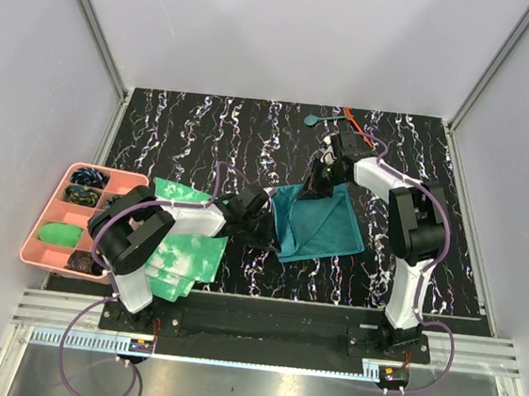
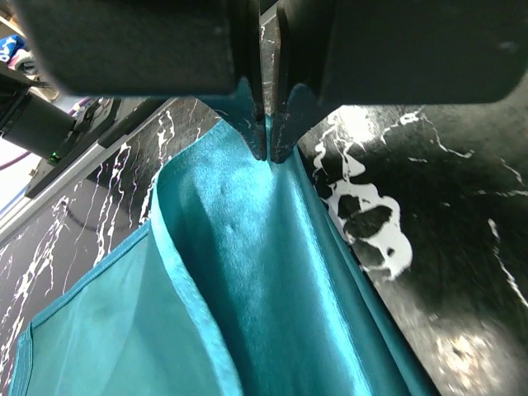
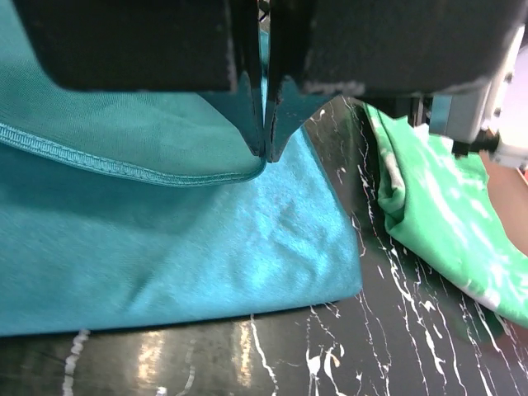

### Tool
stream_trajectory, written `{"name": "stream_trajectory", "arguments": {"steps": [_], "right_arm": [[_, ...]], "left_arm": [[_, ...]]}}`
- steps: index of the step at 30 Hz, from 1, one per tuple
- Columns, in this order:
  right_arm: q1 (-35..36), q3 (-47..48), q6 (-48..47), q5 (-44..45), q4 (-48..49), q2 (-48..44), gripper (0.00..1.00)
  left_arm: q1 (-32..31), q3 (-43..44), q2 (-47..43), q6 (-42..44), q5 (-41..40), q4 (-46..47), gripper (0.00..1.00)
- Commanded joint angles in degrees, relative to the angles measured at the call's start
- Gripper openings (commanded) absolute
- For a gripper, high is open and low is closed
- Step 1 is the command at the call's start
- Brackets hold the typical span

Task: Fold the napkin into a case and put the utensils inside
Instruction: Fold the top corner of the square-folded napkin at the center of the board.

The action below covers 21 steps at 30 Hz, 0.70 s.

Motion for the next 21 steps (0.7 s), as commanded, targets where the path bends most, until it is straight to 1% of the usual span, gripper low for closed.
{"name": "stream_trajectory", "arguments": {"steps": [1, 12, 21], "right_arm": [[0.81, 3.82, 0.55, -1.69, 0.48, 2.13, 0.0], [0.9, 7.07, 0.02, -1.77, 0.75, 5.91, 0.0], [1.08, 9.27, 0.73, -2.74, 0.92, 7.06, 0.0]], "left_arm": [[-0.9, -1.46, -3.46, -1.21, -1.82, 4.09, 0.07], [-2.39, -2.17, -3.29, -1.82, -2.26, 4.62, 0.07], [-2.83, -2.87, -3.28, -2.09, -2.7, 4.88, 0.07]]}}
